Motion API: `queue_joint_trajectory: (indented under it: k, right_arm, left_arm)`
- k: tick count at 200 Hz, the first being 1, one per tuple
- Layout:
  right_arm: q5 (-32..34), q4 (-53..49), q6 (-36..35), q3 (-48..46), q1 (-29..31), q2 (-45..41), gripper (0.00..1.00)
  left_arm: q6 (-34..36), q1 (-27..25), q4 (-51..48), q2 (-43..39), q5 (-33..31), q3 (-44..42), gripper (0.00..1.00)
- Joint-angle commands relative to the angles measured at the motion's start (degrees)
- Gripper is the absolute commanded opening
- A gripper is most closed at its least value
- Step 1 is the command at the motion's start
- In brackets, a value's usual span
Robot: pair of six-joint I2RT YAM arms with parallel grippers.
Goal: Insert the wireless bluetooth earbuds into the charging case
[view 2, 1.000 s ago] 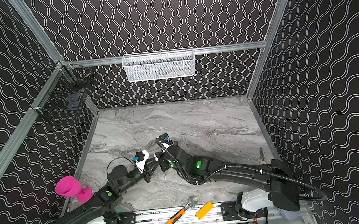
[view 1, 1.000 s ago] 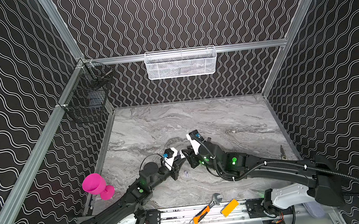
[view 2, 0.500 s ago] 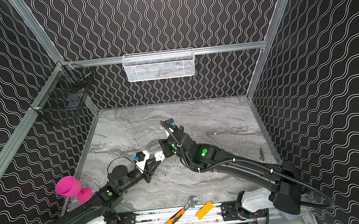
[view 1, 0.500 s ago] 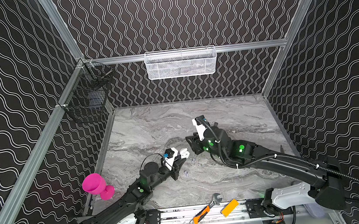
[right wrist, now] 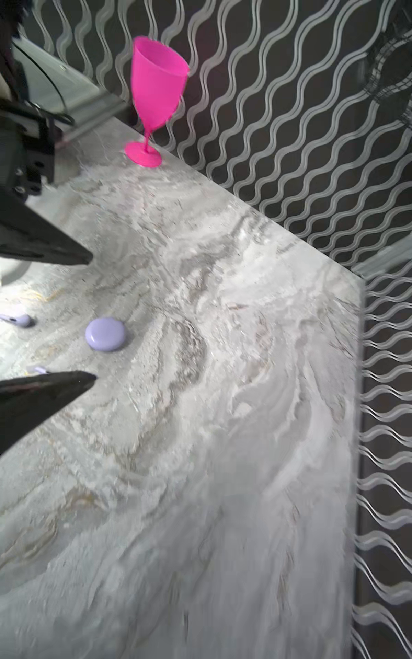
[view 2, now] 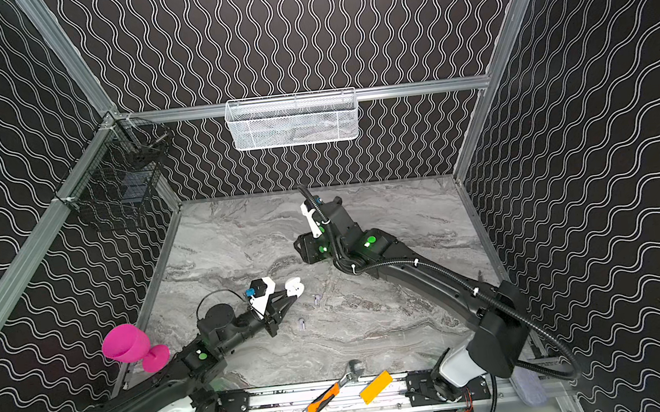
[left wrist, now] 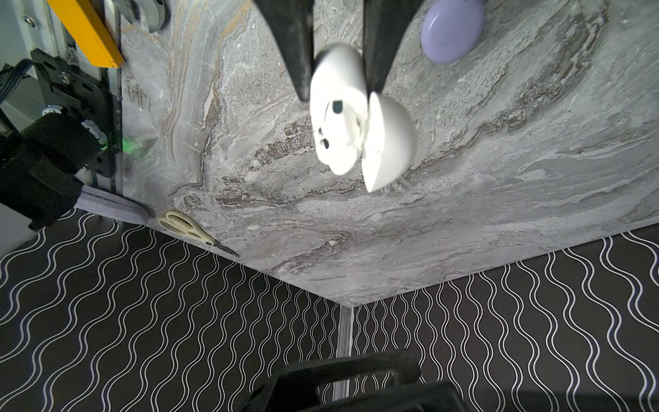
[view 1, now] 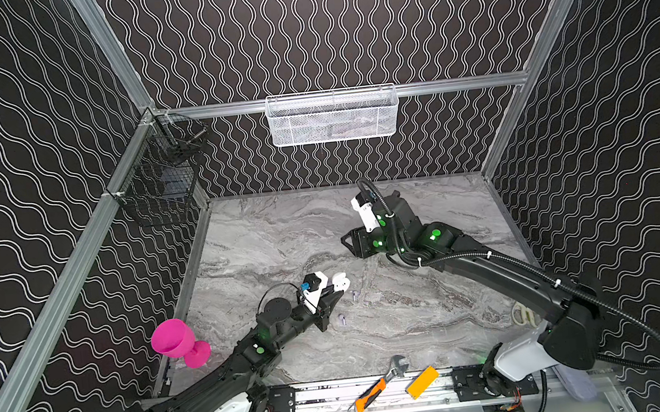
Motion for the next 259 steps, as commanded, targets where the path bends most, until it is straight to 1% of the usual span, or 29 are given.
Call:
queue_joint_trajectory:
  k: [1,21,33,71,113,155,259]
  right_arm:
    - [-6.57,-4.33,-0.76,3.44,-0.97,2.78,0.51]
    - [-9.75,-7.08,-1.24,7.08,-1.67,6.32,0.52]
    - [-10.29,-9.7,-1.53,9.5,-1.81,8.53,0.52]
    - [-13.09,-11.62,-2.04,11.79,-1.81,12.56,0.52]
    - [-15.24,-11.28,-1.68,11.99,-1.81,15.65,0.53]
    - [-16.92,-10.31,-1.02,11.13,-1.72,17.01,0.53]
    - [-17.77,-9.9,-1.02,8.75,-0.59,18.1,0.53]
  left_arm:
    - [0.48,0.0,2.41,0.22,1.09,0.52,0.0]
    - [0.03,-0.06,3.58,0.66,2.73,0.36,0.01]
    - [0.0,-0.08,3.73,1.16,3.09,0.54,0.01]
    - [0.02,-0.08,4.01,1.47,4.04,0.67,0.01]
    - [-0.06,-0.11,4.62,2.55,5.02,0.94,0.01]
    - [0.02,-0.08,4.45,2.75,5.12,1.07,0.01]
    - [0.1,-0.09,3.97,2.74,4.69,1.19,0.01]
